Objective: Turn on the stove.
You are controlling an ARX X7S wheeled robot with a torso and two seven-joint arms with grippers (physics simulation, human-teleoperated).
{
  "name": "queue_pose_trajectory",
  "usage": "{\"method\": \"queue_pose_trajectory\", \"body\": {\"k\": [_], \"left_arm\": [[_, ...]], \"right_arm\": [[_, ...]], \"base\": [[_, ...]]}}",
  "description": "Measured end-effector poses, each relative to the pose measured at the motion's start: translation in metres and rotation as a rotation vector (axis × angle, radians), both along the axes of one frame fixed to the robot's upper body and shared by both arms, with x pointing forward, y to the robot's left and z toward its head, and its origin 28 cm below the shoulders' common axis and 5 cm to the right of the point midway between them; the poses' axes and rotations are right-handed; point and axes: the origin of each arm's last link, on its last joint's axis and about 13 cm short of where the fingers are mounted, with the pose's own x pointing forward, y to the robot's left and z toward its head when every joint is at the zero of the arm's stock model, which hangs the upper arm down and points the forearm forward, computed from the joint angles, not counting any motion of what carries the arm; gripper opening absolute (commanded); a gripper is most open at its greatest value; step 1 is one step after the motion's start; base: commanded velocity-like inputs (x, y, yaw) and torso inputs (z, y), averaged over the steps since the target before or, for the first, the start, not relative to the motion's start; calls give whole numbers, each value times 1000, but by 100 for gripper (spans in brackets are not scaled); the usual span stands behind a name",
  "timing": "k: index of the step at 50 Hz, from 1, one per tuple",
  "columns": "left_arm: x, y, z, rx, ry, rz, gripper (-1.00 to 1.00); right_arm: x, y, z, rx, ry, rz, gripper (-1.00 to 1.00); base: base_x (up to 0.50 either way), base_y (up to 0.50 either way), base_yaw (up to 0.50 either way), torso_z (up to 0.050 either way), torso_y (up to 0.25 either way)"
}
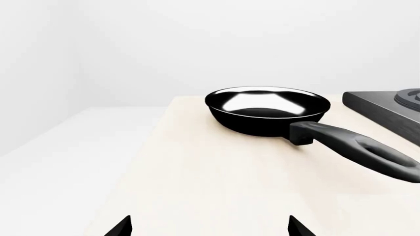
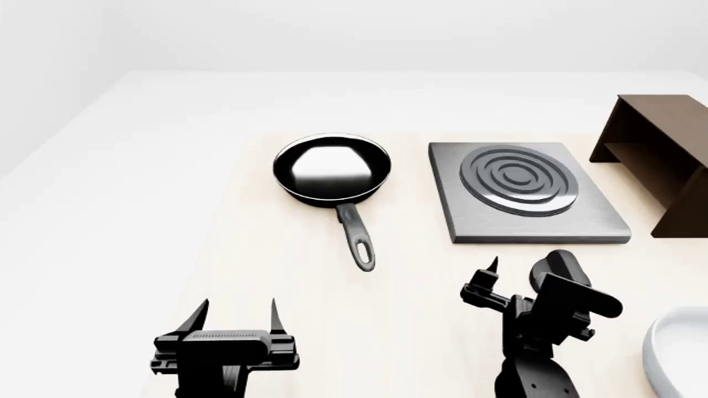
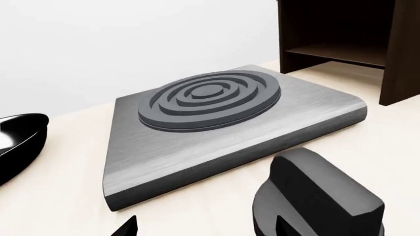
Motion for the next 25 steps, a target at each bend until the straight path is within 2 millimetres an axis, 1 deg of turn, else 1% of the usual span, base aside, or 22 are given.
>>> {"method": "queue_pose_trajectory", "body": {"k": [12,25], "left_arm": [[0,0,0,0,-1,2,100],[0,0,0,0,-2,3,100]], "right_arm": [[9,-3,-6,-5,24,-24,100],[16,-6,-7,-7,34,-47,100]], "base": [[0,0,0,0,0],[0,0,0,0,0]]}}
